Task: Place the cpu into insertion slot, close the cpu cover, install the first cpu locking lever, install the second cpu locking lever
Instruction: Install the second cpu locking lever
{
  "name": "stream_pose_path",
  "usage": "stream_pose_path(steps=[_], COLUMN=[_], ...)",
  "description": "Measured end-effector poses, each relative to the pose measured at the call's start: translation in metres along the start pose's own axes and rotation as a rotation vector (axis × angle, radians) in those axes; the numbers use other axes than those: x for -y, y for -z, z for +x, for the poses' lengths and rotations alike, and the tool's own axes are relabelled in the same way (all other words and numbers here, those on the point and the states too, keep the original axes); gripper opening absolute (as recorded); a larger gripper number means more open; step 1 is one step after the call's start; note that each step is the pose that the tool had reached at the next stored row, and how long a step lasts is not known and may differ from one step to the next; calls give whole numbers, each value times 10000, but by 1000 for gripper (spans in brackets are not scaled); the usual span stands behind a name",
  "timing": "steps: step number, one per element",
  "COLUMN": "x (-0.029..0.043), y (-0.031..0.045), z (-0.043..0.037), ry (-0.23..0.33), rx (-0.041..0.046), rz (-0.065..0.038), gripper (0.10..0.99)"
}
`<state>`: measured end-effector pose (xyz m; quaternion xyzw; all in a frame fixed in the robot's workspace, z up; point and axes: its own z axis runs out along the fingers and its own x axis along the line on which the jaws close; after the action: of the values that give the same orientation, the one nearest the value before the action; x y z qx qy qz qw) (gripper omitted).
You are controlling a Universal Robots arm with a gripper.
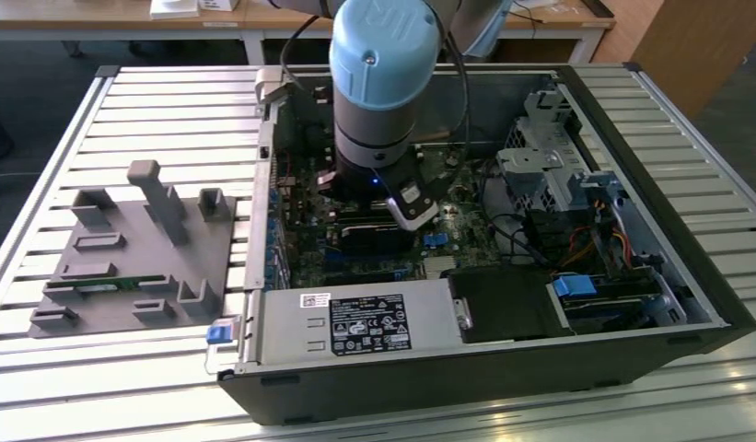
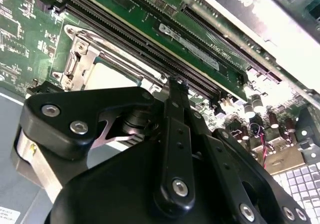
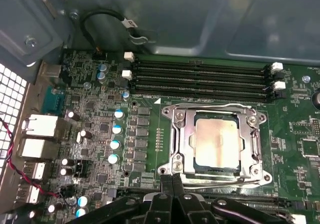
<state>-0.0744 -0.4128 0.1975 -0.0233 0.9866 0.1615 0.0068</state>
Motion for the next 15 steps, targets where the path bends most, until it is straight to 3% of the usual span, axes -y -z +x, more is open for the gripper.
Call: stream_pose_path(steps=[3, 4, 5, 15], x=[11, 15, 20, 1], y=[-28, -43, -61, -114], z=[10, 27, 29, 44], ry=[-1, -1, -3, -3], rx=[1, 10, 14, 26], rz=[-49, -248, -308, -553], gripper=[106, 106, 106, 106])
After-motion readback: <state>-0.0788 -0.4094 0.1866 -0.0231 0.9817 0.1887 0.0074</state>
